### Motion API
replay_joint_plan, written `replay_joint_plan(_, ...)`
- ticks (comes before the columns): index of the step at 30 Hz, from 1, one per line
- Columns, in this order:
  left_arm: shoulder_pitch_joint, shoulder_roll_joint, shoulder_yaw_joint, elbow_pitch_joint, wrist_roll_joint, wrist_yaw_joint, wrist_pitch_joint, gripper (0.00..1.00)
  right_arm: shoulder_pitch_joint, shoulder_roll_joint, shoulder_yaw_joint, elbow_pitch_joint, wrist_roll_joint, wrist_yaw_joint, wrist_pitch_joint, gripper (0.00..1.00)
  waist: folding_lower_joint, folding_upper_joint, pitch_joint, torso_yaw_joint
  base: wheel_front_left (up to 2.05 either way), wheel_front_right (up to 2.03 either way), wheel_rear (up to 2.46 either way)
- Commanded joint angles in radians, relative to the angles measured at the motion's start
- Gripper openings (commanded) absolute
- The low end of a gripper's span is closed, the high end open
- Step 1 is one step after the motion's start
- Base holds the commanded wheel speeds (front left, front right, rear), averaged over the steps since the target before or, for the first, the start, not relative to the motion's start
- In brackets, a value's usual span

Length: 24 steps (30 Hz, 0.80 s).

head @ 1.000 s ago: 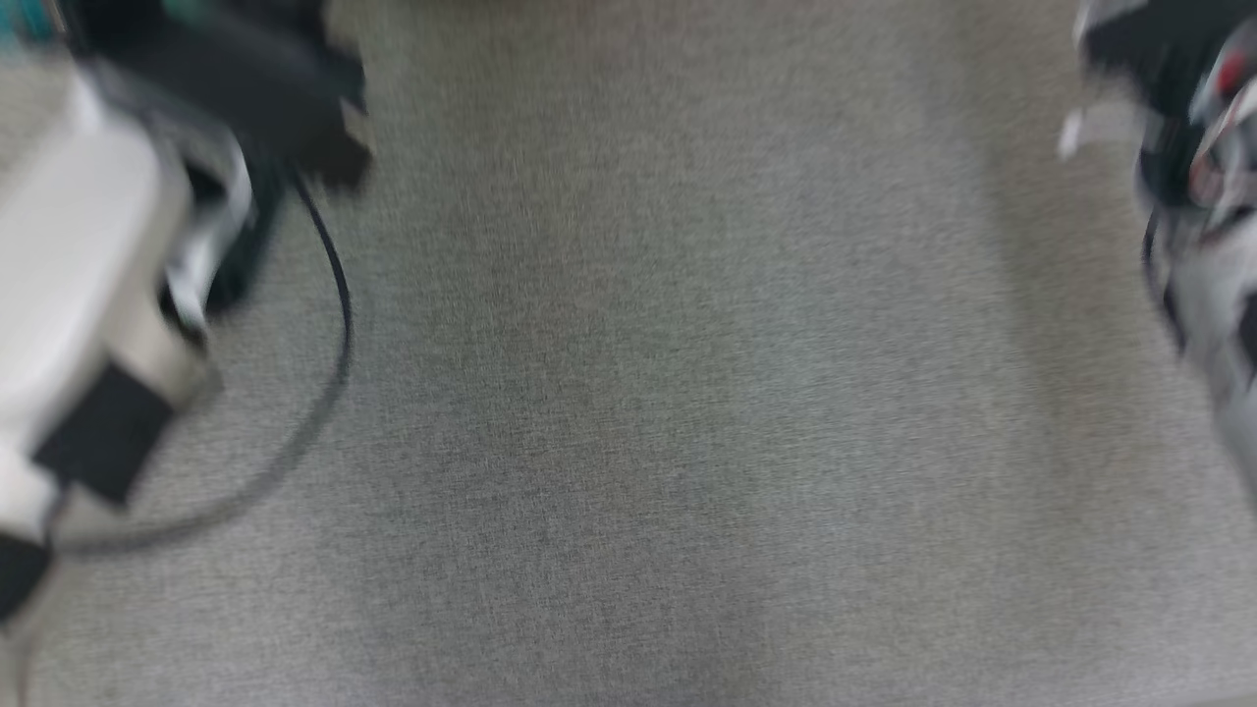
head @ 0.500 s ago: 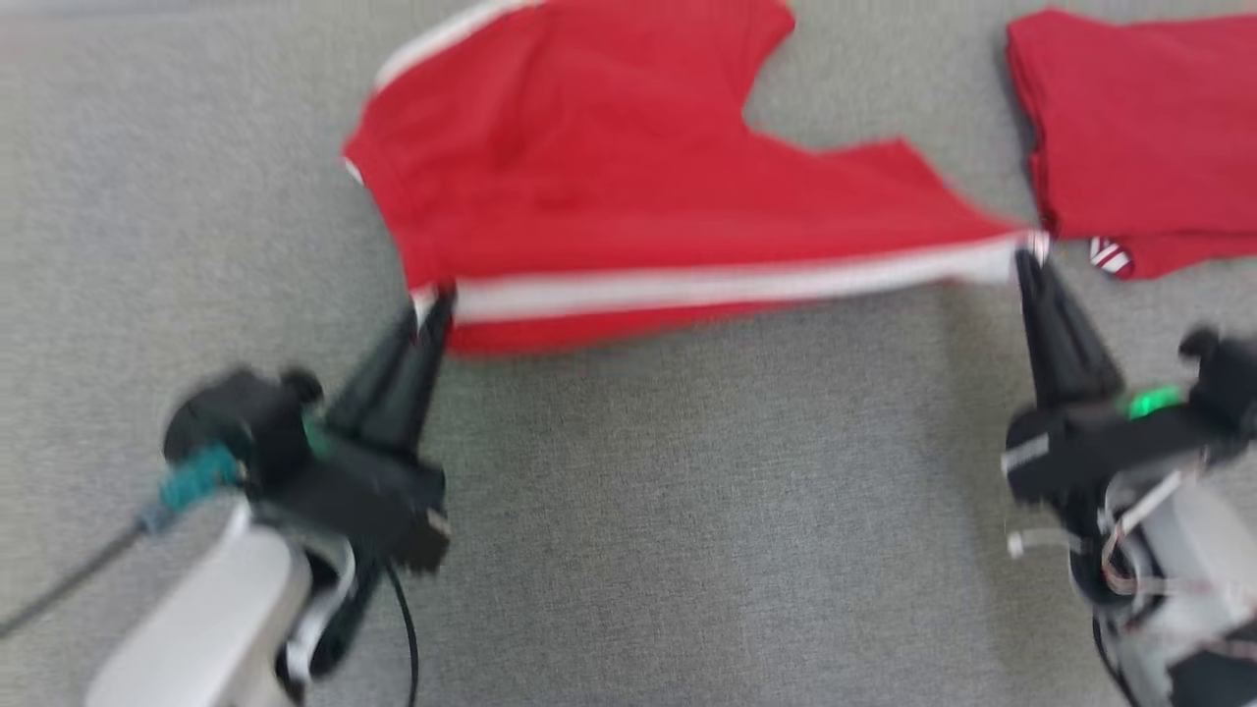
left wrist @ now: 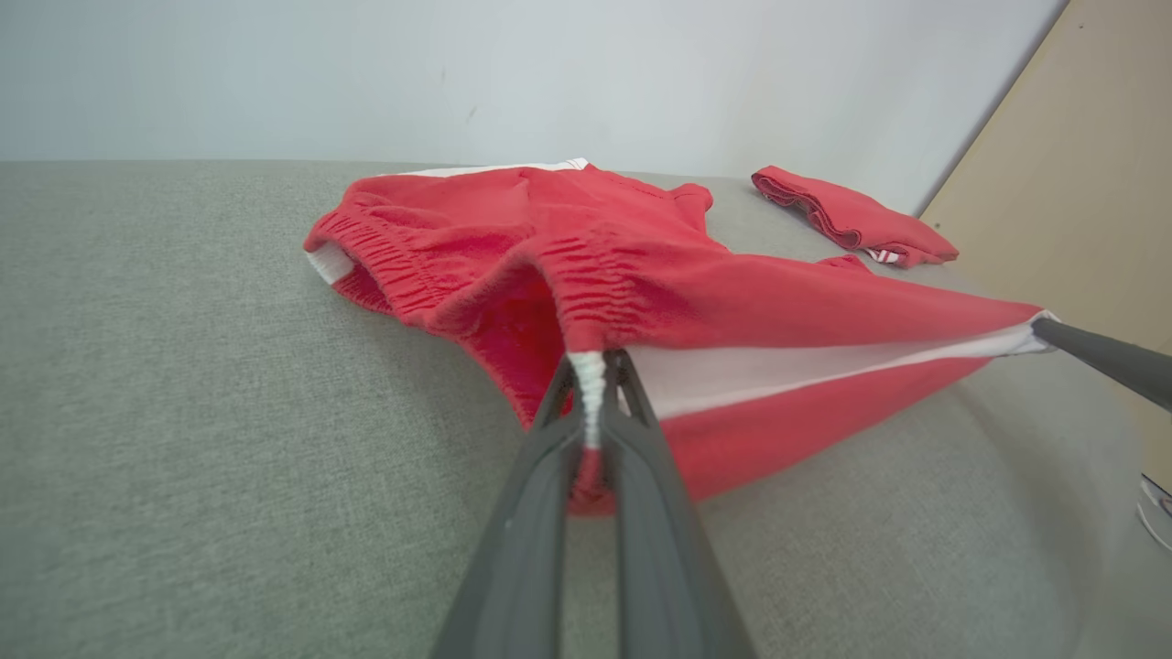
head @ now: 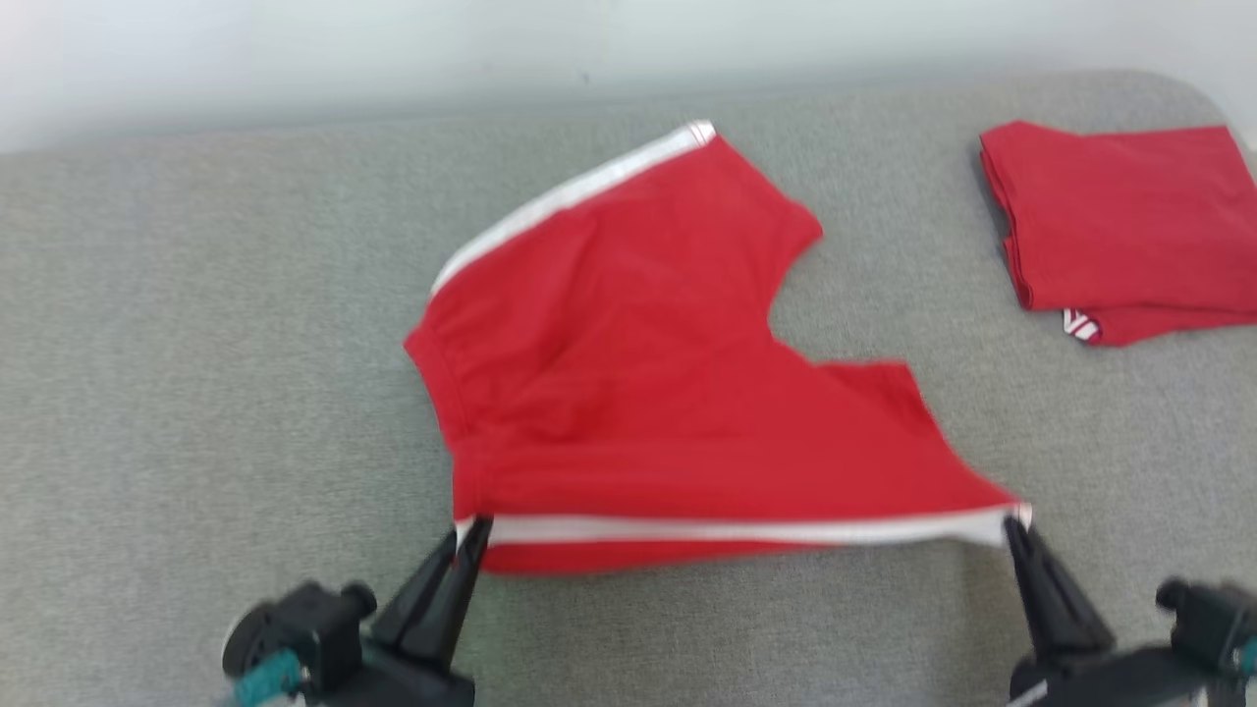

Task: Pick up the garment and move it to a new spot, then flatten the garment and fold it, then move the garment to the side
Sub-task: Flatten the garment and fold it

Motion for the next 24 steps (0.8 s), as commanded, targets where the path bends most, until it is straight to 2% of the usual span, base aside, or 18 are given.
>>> replay_joint_plan(1, 0.039, -0.004, 0.012, 0.006, 0.018, -0.005, -0.003, 0.0, 0.049, 0.016, -0.022, -0.018, -0.013, -0.003, 0.01, 0.0, 0.0002, 0.0002, -0.036, 0.023, 0.0, 0.0, 0.0)
replay_joint_plan(10, 0.164, -0.041, 0.055, 0.006, 0.071, -0.036, -0.003, 0.0, 0.263, 0.126, -0.091, -0.139, -0.058, -0.003, 0.078, 0.0, 0.0002, 0.0002, -0.077, 0.048, 0.0, 0.0, 0.0)
replay_joint_plan(14, 0.183, -0.061, 0.081, -0.002, 0.092, -0.044, -0.003, 0.0, 0.288, 0.149, -0.123, -0.182, -0.081, -0.003, 0.094, 0.0, 0.0002, 0.0002, -0.086, 0.052, 0.0, 0.0, 0.0)
replay_joint_plan(19, 0.168, -0.084, 0.106, -0.025, 0.118, -0.053, -0.003, 0.0, 0.199, 0.106, -0.162, -0.237, -0.118, -0.003, 0.123, 0.0, 0.0002, 0.0002, -0.094, 0.066, 0.0, 0.0, 0.0)
replay_joint_plan(24, 0.138, -0.098, 0.108, -0.033, 0.128, -0.058, -0.003, 0.0, 0.09, 0.062, -0.163, -0.238, -0.144, -0.003, 0.148, 0.0, 0.0002, 0.0002, -0.082, 0.089, 0.0, 0.0, 0.0)
